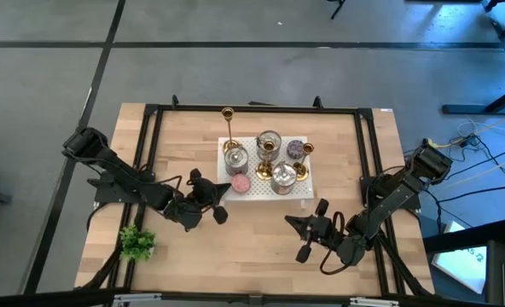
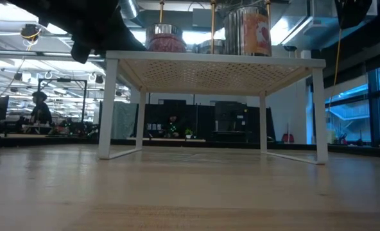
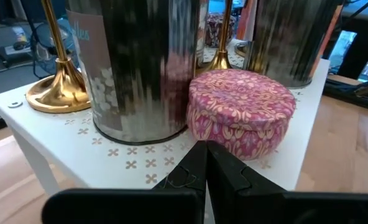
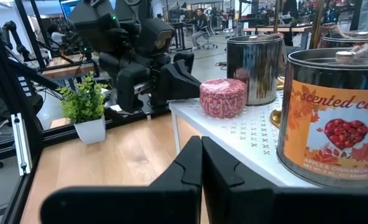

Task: Pick & Place candle stick holders
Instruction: Adjust the pink scented candle on the shelf, then return to Home Position

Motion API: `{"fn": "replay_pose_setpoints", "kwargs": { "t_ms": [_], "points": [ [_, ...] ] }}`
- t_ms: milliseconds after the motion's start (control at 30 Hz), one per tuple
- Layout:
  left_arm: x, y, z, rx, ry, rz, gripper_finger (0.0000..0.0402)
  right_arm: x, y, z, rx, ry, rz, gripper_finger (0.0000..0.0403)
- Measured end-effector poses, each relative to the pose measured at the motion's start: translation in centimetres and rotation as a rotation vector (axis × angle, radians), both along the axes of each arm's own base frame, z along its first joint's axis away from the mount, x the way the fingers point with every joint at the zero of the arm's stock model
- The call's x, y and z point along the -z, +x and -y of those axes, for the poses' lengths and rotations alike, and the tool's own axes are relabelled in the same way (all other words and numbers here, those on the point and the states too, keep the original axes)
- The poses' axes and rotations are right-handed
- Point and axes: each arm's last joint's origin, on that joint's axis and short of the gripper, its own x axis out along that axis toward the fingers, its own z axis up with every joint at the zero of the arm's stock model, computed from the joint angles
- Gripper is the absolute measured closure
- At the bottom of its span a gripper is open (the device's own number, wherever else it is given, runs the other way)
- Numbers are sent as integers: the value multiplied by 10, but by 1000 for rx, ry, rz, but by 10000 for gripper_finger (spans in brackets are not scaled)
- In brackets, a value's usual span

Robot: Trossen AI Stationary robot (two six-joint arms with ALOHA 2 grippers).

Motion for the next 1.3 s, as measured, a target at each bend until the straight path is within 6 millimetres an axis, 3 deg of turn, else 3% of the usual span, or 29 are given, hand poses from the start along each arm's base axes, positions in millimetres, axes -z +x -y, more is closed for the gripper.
{"fn": "replay_pose_setpoints", "kwargs": {
  "t_ms": [567, 867, 1000, 1300],
  "points": [
    [-9, 6, 2, 67, -4, 48, 400, 0, 0, 0, 0, -1, 0, 403],
    [5, 24, -2, 76, -17, 72, 400, 0, 0, 0, 0, -1, 0, 403],
    [1, 22, 8, 51, 23, 94, 400, 0, 0, 0, -1, 0, 0, 403],
    [-50, 8, 62, 199, 132, 143, 400, 0, -2, -3, -27, 0, -5, 403]
  ]
}}
